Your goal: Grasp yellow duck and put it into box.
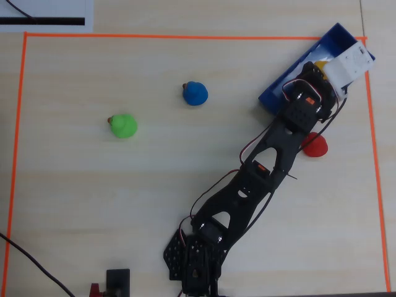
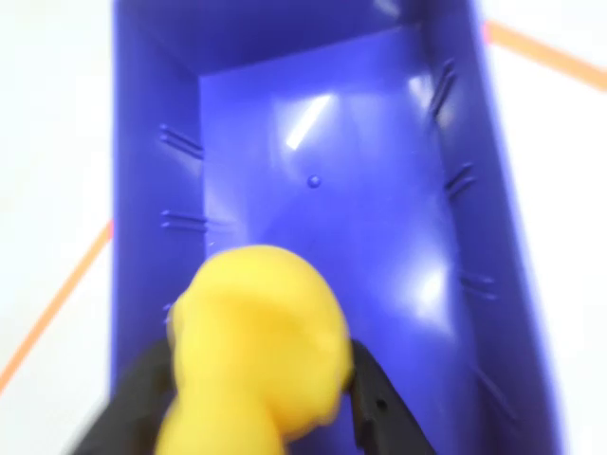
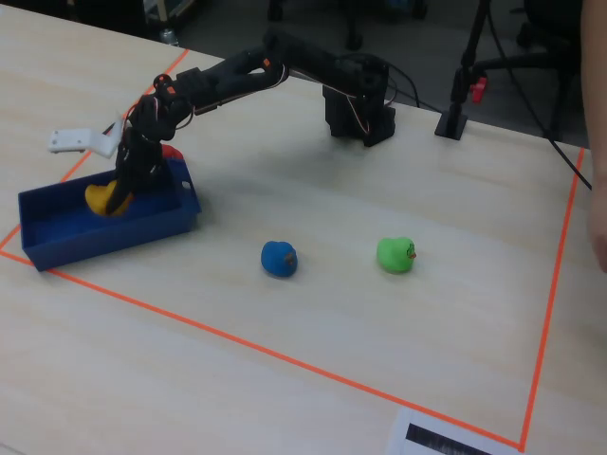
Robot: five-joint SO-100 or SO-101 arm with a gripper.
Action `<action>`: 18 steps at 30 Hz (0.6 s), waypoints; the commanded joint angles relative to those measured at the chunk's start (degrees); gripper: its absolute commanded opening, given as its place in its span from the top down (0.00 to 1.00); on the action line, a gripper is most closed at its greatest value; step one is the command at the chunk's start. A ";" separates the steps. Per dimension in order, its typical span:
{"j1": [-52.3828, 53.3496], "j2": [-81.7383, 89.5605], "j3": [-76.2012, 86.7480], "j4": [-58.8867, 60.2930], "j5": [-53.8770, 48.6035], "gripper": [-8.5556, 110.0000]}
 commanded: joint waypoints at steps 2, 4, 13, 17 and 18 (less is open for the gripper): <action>1.23 2.29 -4.39 -1.05 -0.44 0.66; 1.58 2.90 -4.31 -0.79 -0.35 0.64; 1.93 29.27 1.76 4.92 15.82 0.93; -3.78 49.31 15.91 7.03 16.61 0.93; -5.98 54.84 22.24 6.77 15.21 0.93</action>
